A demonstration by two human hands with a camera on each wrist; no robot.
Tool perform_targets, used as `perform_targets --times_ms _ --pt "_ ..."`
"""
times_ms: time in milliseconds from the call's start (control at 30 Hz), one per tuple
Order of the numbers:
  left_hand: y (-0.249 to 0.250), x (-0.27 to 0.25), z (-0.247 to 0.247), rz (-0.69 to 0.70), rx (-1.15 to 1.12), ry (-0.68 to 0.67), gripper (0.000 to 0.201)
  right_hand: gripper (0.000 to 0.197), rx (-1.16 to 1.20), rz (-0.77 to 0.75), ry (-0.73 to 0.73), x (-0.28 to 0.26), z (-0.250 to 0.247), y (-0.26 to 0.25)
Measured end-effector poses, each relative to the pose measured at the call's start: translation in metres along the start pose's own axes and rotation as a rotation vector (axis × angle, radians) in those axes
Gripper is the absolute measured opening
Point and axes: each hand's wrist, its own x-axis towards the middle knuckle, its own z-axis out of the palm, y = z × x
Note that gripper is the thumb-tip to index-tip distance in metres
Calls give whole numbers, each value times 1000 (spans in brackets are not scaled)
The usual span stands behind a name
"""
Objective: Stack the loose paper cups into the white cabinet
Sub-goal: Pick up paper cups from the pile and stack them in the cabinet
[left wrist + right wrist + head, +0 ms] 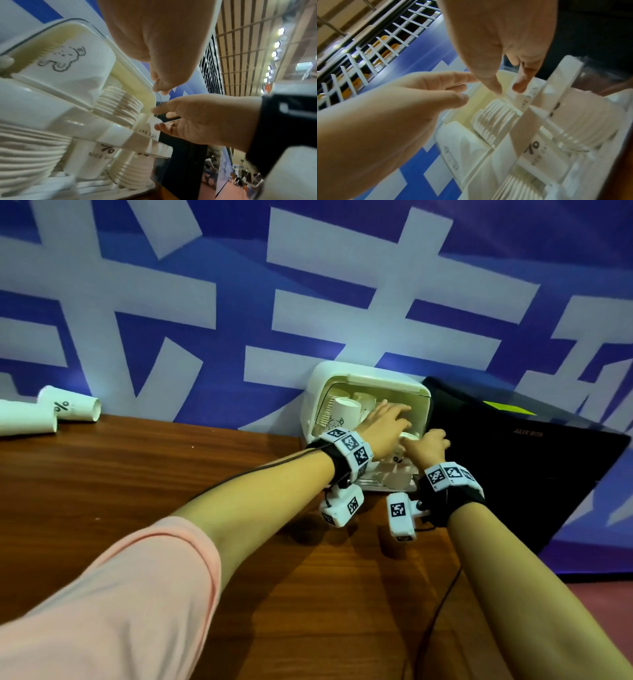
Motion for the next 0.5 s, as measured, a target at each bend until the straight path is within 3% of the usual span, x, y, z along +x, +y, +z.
perform_targets --times_ms 100,233,500 --pt "-12 -18 -13 -26 -162 155 51 51 149 -150 126 -14 2 -18" --pt "-36 -53 -44 -70 -280 321 44 43 236 -342 144 -46 16 -61" --pt "-102 -161 -108 -302 -351 465 40 23 353 -518 -186 -118 93 -129"
